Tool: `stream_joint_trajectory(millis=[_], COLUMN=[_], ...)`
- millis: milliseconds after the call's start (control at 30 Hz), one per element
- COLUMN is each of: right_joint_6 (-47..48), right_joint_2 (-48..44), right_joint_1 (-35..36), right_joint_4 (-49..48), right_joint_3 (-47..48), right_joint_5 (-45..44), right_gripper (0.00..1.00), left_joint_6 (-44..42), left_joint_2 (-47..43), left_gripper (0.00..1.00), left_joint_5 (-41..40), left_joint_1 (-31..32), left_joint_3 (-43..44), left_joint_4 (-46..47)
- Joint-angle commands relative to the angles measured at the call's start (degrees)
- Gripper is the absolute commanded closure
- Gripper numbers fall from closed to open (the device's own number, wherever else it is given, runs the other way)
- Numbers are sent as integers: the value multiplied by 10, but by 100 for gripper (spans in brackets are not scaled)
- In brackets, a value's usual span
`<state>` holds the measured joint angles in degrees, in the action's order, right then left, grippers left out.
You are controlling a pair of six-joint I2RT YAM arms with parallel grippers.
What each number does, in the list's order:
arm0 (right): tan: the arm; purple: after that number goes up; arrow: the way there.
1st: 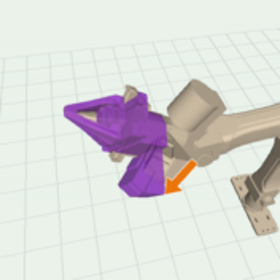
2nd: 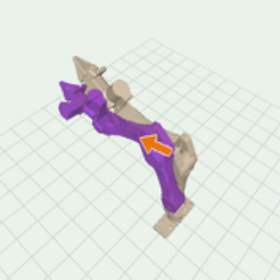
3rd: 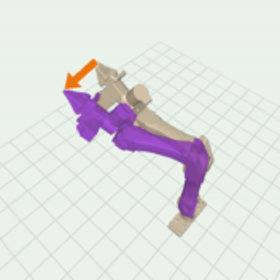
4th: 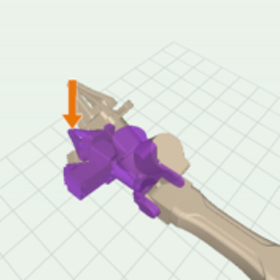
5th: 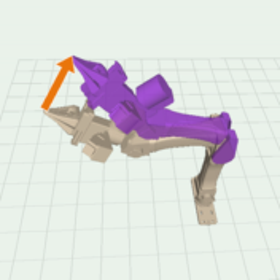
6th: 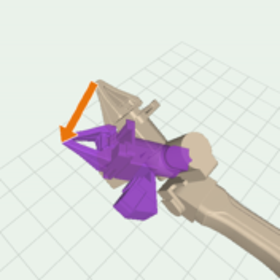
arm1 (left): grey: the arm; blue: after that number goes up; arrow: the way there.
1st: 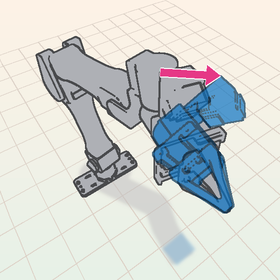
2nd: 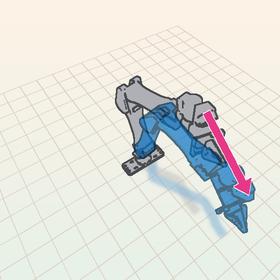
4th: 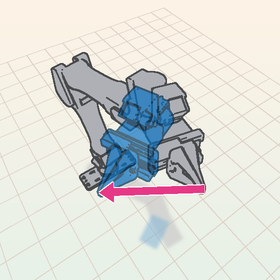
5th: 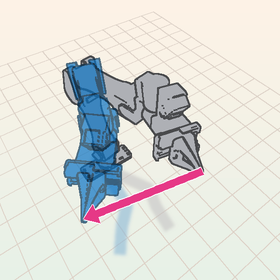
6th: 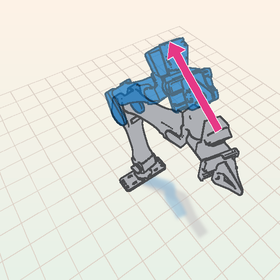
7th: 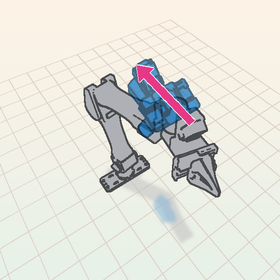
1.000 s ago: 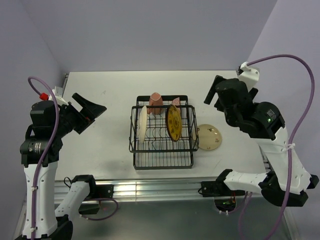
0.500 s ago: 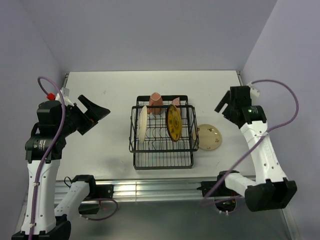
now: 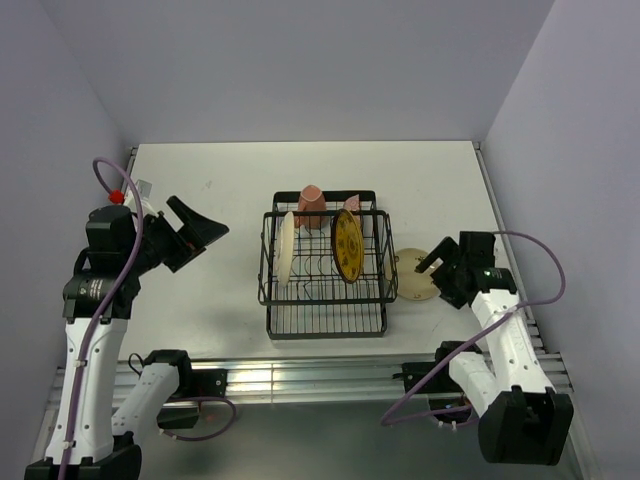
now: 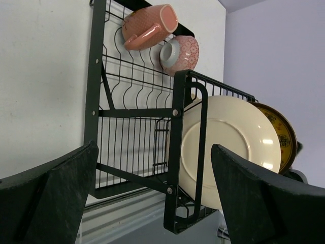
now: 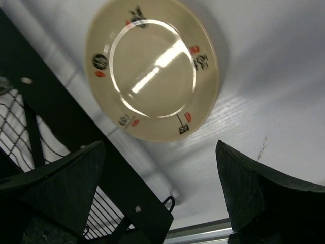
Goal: Load the mixed dishes into the dish rack
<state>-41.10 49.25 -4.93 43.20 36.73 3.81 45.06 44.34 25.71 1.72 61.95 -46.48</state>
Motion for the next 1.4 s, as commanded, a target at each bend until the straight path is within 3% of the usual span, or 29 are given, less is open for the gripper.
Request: stream_joint_trajectory(millis=[0,400,833,900,1033,1200,1367], right_joint_6=[-25,-119,-162,-165,-180,-183,-169], right_joint_2=[-10,-119,-45,-39,-45,-56,-48], right_joint_1=[-6,-8,-8,-8,-9,-8,-8], right_joint_4=[-51,-203,-341,-351,-354,-342,-339], right_joint_3=[-46,-192,-279,-282,-289,-287,-286], right_joint_5=[37,37,30,21,6,-17,-33], right_gripper=[4,17,24,31,55,67,98], left_joint_6=[-9,-24,-29,-29,-31,-30,-30], left_joint_2=[-15,-35,-32,-30,-29,-28,-29], left_gripper=[1,1,1,1,1,1,1], left_joint_5=[28,48,50,53,50,51,50], left_joint_1=[2,2,2,2,2,2,2], left_joint_3=[-6,-35,-40,-41,-43,-48,-58], left_joint_4=[40,50,51,52,50,54,59])
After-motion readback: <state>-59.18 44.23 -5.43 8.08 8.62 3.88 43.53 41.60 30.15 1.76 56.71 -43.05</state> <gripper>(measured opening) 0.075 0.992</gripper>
